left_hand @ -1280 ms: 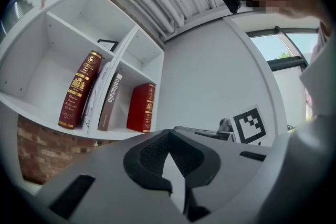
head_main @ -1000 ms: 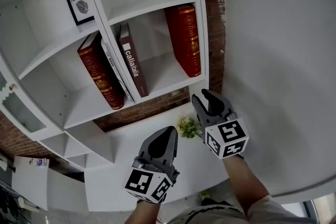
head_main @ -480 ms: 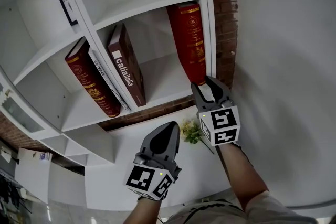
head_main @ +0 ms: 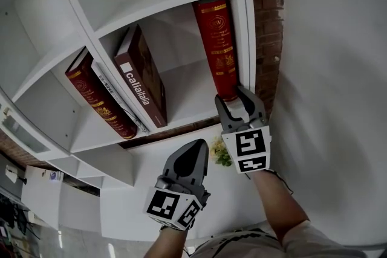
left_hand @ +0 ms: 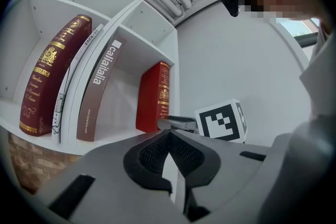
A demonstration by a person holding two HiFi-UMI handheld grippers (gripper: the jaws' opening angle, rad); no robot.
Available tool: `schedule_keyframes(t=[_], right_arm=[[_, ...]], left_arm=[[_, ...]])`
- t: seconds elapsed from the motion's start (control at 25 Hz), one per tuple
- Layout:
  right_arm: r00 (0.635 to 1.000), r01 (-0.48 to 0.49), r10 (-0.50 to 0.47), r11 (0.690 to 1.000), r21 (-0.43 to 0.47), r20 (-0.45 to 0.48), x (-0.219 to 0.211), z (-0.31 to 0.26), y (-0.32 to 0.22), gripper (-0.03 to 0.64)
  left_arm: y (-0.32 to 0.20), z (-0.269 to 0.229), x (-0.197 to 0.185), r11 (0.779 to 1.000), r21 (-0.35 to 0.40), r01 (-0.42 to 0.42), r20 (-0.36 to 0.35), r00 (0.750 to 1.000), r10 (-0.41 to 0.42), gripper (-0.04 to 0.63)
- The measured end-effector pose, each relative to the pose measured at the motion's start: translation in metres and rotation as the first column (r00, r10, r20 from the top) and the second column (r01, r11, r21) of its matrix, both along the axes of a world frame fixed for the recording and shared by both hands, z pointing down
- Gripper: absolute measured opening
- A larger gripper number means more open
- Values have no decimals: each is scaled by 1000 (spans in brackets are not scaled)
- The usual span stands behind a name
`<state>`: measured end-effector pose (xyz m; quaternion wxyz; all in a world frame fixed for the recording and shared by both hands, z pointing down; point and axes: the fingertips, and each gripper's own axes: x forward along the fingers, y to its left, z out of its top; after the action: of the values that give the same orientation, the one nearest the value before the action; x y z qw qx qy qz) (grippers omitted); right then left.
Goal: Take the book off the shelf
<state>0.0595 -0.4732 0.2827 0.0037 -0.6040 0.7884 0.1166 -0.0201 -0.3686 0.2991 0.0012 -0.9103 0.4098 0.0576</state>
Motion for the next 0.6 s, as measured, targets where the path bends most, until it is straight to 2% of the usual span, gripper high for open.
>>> schedule_keyframes(t=[0.28, 0.44, 0.6], right_arm=[[999, 26, -26, 1000, 1, 22, -5, -2, -8, 216], [999, -38, 38, 999, 11, 11, -2, -4, -8, 240], [996, -87, 87, 996, -20, 1, -6, -3, -16, 240]], left_arm=[[-9, 0, -4, 1000, -8, 21, -6, 1000, -21, 11], [-11, 2, -7, 1000, -13, 25, -3, 1000, -25, 11], [-13, 3, -14, 999, -15, 34, -1, 999, -34, 11]])
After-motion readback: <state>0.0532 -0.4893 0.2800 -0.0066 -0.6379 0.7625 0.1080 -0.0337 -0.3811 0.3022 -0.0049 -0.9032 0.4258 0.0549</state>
